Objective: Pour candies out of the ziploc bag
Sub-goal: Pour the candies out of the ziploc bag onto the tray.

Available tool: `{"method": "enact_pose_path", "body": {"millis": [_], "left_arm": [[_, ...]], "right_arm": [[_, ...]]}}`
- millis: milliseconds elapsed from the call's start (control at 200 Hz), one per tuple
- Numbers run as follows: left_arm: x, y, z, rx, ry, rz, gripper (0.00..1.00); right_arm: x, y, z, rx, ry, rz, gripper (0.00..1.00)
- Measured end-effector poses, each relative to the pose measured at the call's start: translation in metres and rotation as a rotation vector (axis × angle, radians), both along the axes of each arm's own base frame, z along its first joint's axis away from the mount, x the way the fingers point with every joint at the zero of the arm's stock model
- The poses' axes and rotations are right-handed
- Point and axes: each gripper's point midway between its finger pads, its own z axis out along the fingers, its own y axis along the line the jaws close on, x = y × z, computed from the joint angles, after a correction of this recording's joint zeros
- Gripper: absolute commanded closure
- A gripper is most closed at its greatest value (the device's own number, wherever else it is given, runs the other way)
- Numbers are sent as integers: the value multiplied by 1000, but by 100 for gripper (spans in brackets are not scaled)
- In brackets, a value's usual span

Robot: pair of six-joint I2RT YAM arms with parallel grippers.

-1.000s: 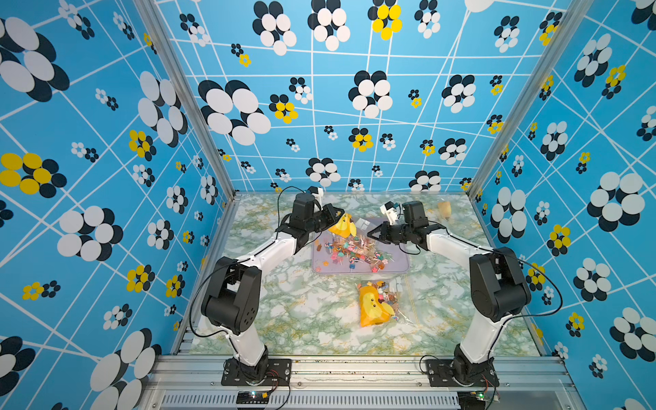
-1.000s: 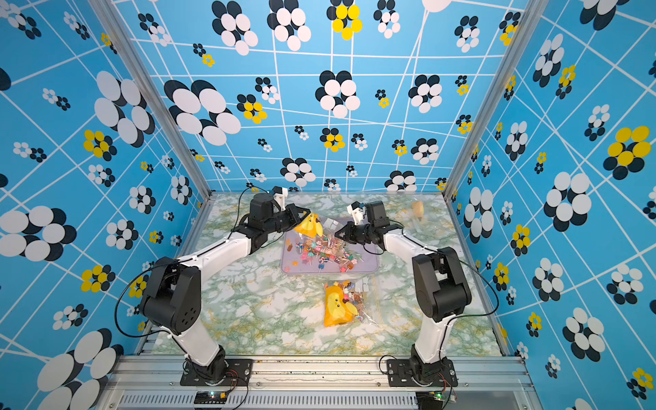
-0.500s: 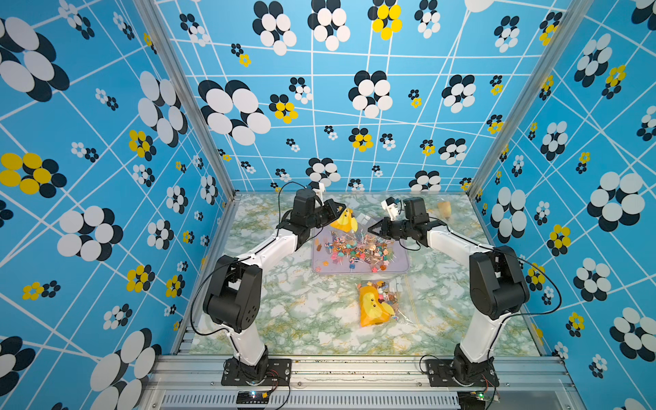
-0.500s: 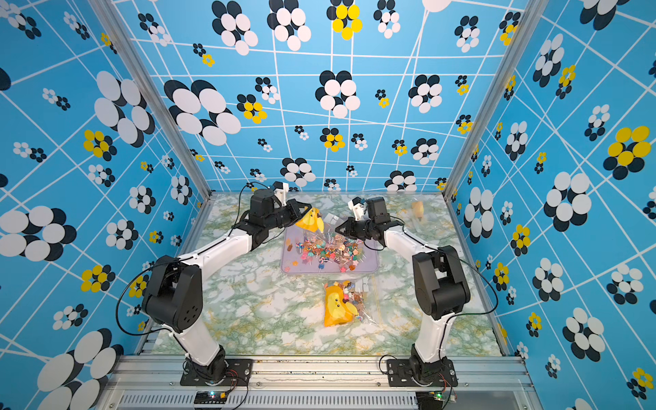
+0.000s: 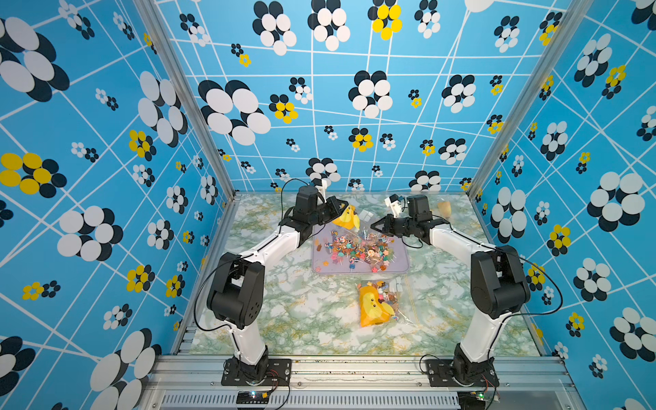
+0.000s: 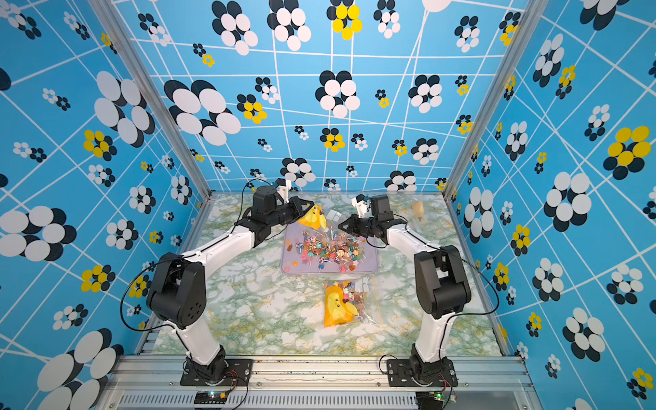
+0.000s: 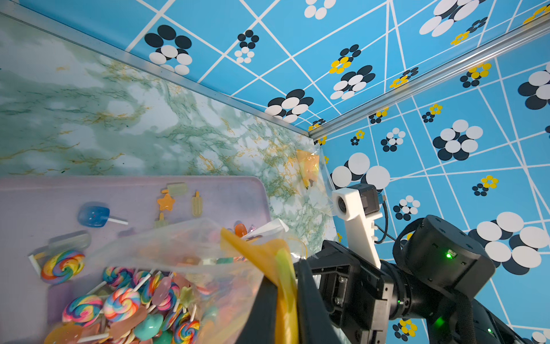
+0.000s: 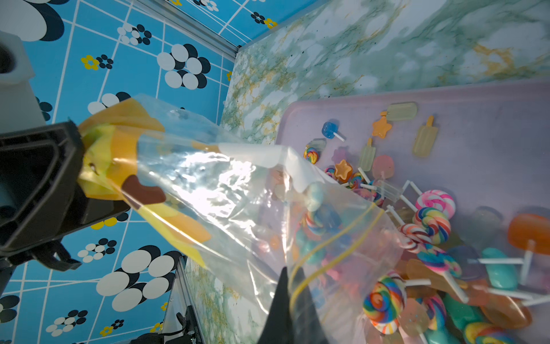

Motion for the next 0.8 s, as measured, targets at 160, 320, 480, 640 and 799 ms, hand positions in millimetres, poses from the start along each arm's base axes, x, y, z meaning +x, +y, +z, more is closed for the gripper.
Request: {"method": "enact_pose_path", "body": {"millis": [160, 320, 480, 640, 799], "left_arm": [[2, -2, 0, 2, -3, -5, 100], [3, -3, -1, 1, -1, -8, 100], [4, -4, -1, 3, 4, -11, 100], [3, -7, 1, 4, 9, -18, 100], [4, -9, 7, 5, 1, -22, 100]], "right_arm": [[1, -2, 0, 0, 0, -3, 100], [2, -4, 0, 0, 0, -8, 100], [2, -3, -3, 2, 9, -8, 100], [3, -1, -5, 19, 23, -4, 100], [6, 2, -6, 51, 26, -6, 100]]}}
